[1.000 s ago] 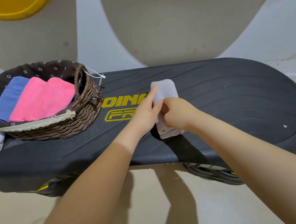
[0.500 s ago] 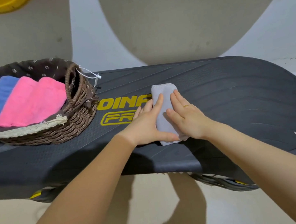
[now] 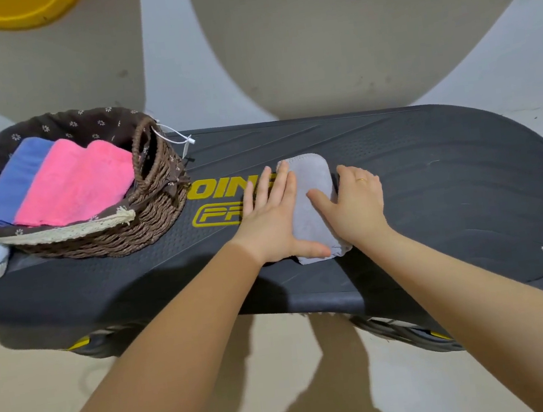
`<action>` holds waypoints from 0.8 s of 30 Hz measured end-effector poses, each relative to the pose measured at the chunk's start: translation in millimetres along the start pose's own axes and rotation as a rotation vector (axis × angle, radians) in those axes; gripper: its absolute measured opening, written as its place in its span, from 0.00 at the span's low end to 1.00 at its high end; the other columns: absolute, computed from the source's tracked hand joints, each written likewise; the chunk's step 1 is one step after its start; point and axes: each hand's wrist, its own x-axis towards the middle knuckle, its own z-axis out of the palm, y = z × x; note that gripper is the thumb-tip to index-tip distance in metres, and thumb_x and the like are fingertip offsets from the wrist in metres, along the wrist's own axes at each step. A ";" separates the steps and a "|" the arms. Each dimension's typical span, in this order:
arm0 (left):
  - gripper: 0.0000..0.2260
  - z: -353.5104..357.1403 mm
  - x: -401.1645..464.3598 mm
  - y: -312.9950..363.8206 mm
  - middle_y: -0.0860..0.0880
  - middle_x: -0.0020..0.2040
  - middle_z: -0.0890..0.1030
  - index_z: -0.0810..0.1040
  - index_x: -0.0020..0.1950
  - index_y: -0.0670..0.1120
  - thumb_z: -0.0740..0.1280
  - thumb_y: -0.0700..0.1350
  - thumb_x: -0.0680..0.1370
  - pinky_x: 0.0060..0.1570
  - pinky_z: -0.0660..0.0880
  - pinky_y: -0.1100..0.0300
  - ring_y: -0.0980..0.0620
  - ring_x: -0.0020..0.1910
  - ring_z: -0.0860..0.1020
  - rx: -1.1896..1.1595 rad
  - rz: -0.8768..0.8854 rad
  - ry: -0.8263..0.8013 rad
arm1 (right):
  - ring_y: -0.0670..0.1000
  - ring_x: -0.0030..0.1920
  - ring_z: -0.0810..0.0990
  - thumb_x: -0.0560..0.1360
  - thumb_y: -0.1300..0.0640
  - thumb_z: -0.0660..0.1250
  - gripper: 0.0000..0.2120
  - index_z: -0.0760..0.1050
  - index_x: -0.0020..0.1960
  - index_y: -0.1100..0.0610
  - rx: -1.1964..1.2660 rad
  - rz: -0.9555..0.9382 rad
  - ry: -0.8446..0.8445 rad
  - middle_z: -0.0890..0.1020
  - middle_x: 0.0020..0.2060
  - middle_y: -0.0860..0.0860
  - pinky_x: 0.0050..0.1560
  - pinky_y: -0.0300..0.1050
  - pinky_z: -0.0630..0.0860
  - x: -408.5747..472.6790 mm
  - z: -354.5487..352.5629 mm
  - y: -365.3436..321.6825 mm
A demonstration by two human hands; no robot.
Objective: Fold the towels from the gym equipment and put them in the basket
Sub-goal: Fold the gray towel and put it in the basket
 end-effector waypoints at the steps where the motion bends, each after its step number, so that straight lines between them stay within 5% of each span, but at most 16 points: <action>1: 0.57 0.2 -1.0 1.0 0.49 0.76 0.32 0.37 0.76 0.45 0.67 0.71 0.63 0.71 0.33 0.48 0.46 0.74 0.32 -0.010 -0.013 -0.005 | 0.59 0.67 0.67 0.71 0.37 0.56 0.36 0.64 0.69 0.60 0.049 -0.011 0.041 0.74 0.63 0.57 0.70 0.54 0.59 -8.5 -2.4 2.8; 4: 0.57 -1.9 -5.2 5.1 0.50 0.76 0.33 0.37 0.76 0.45 0.67 0.71 0.63 0.72 0.36 0.49 0.46 0.75 0.34 -0.040 -0.038 -0.025 | 0.58 0.55 0.75 0.72 0.44 0.64 0.18 0.70 0.56 0.53 0.205 0.050 -0.065 0.78 0.47 0.51 0.57 0.53 0.69 -26.7 -8.3 10.3; 6: 0.57 -4.9 -6.0 6.1 0.49 0.76 0.34 0.37 0.76 0.45 0.67 0.71 0.63 0.72 0.37 0.49 0.45 0.75 0.35 -0.030 -0.041 -0.036 | 0.57 0.51 0.77 0.70 0.43 0.66 0.16 0.70 0.49 0.53 0.251 0.104 -0.157 0.78 0.44 0.50 0.54 0.56 0.74 -29.9 -12.5 10.3; 12: 0.58 -19.2 -8.1 9.6 0.45 0.77 0.40 0.38 0.76 0.45 0.66 0.72 0.62 0.71 0.34 0.45 0.44 0.76 0.39 0.205 0.101 0.083 | 0.56 0.43 0.79 0.69 0.53 0.70 0.13 0.74 0.47 0.61 0.543 0.257 -0.206 0.78 0.38 0.53 0.43 0.53 0.78 -33.8 -17.5 -18.6; 16: 0.63 -26.8 -16.4 2.1 0.37 0.76 0.53 0.39 0.75 0.48 0.70 0.73 0.53 0.71 0.40 0.44 0.37 0.75 0.54 0.225 0.151 0.147 | 0.48 0.40 0.75 0.69 0.57 0.69 0.13 0.69 0.51 0.57 0.505 0.229 -0.255 0.75 0.40 0.48 0.35 0.41 0.72 -35.9 -22.7 -42.7; 19: 0.62 -47.1 -20.9 -12.1 0.39 0.76 0.42 0.33 0.74 0.52 0.70 0.71 0.57 0.69 0.33 0.43 0.37 0.75 0.43 0.211 0.204 0.109 | 0.51 0.42 0.73 0.69 0.60 0.69 0.15 0.66 0.51 0.56 0.316 0.127 -0.303 0.72 0.39 0.47 0.35 0.40 0.68 -33.0 -34.0 -55.8; 22: 0.48 -85.4 -25.7 -28.5 0.44 0.77 0.40 0.50 0.76 0.50 0.68 0.66 0.65 0.70 0.32 0.43 0.42 0.75 0.38 0.218 0.264 0.092 | 0.58 0.46 0.76 0.69 0.60 0.69 0.19 0.67 0.57 0.58 0.069 -0.094 -0.390 0.77 0.43 0.51 0.39 0.47 0.70 -34.7 -50.8 -69.8; 24: 0.37 -113.5 -29.4 -37.1 0.46 0.76 0.56 0.63 0.71 0.47 0.69 0.62 0.68 0.73 0.42 0.47 0.45 0.76 0.49 0.218 0.356 0.082 | 0.60 0.50 0.77 0.69 0.60 0.69 0.22 0.67 0.61 0.58 -0.014 -0.225 -0.417 0.79 0.50 0.55 0.43 0.47 0.69 -35.3 -66.0 -85.9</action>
